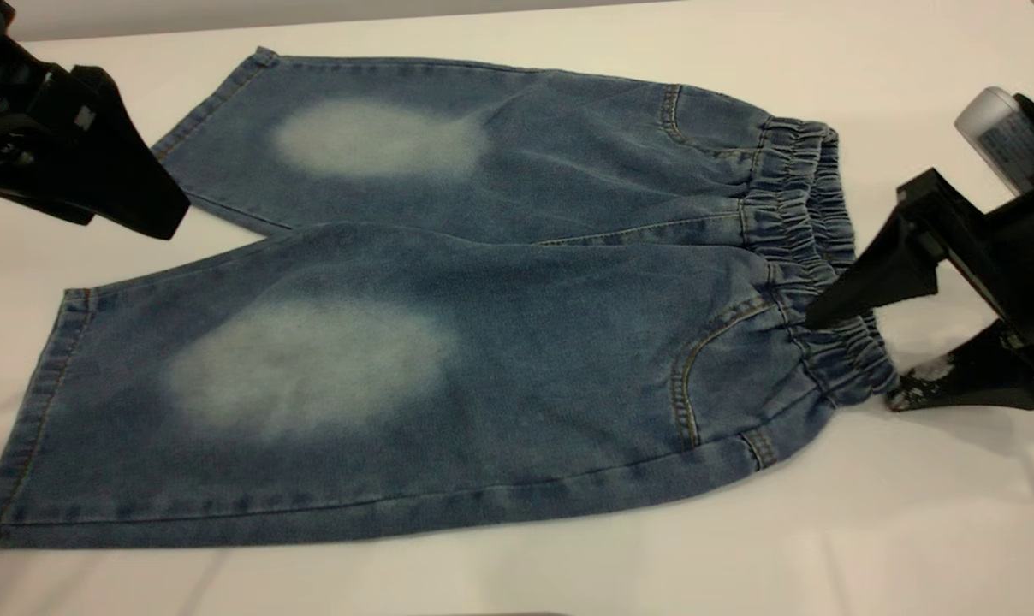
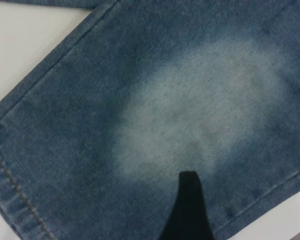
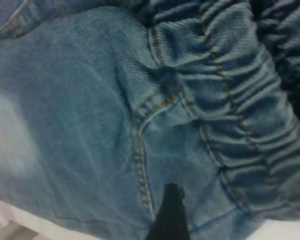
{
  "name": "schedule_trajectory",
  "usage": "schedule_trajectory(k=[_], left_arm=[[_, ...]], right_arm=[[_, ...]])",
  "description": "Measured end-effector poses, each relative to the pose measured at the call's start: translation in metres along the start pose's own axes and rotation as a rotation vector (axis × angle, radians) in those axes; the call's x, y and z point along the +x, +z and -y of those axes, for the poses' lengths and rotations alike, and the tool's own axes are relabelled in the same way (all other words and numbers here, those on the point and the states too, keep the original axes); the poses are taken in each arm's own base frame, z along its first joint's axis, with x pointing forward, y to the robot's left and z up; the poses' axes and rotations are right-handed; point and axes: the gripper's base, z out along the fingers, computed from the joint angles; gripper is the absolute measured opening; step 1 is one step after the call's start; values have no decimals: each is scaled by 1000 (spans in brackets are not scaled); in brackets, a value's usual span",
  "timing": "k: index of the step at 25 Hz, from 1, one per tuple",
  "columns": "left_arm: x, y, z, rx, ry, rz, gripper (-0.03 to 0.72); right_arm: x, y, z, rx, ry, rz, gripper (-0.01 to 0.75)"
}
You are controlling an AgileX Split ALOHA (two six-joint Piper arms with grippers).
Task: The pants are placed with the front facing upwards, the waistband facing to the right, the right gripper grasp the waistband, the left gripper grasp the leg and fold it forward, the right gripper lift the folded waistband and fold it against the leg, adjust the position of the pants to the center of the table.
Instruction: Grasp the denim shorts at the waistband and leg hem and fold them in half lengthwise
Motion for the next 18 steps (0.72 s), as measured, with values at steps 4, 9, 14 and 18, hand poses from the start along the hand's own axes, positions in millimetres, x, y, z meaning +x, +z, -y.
schedule_trajectory(k=[4, 9, 14, 18], left_arm=[[-1, 0, 0, 0, 0, 2, 535], [-1, 0, 0, -1, 0, 3, 535], [-1, 0, 0, -1, 0, 3, 535], [-1, 0, 0, -1, 0, 3, 535]], right_arm=[[0, 5, 1, -41, 5, -20, 577], [1, 6, 0, -75, -50, -24, 577], [5, 7, -3, -115, -86, -64, 577], [6, 7, 2, -69, -109, -74, 576]])
